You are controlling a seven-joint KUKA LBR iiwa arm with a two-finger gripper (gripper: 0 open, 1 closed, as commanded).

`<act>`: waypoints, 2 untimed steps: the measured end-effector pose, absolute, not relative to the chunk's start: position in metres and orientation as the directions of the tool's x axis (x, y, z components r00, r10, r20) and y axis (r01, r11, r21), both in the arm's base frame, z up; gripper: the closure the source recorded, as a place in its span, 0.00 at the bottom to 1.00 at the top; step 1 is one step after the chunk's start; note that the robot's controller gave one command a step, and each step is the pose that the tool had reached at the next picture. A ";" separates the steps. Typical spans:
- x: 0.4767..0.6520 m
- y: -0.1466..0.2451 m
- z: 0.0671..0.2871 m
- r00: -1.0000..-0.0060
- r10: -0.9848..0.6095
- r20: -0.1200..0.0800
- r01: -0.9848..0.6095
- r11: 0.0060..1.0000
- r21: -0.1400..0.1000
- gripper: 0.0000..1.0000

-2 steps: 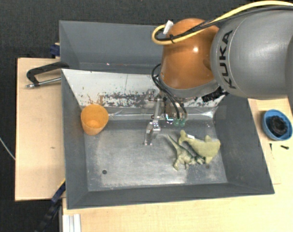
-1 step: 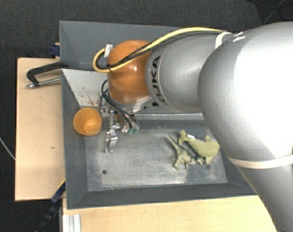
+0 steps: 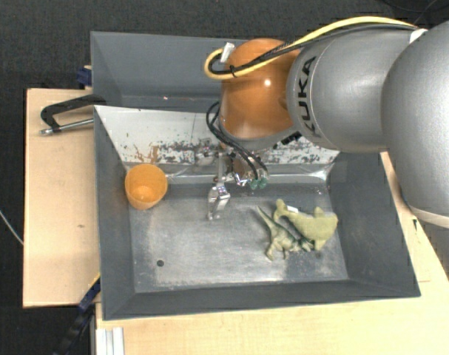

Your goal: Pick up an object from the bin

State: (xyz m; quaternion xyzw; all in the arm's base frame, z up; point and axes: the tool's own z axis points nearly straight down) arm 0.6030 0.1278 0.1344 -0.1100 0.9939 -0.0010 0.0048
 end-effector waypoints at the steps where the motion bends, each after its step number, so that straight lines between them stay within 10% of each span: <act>1: 0.590 0.193 0.096 -0.925 -0.380 -0.005 -0.380 0.925 -0.002 0.00; 2: 0.586 0.163 0.177 -0.863 -0.505 -0.012 -0.505 0.863 -0.003 0.00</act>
Offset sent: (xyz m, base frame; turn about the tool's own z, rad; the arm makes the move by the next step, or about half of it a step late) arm -0.0191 0.0831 -0.0501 -0.1909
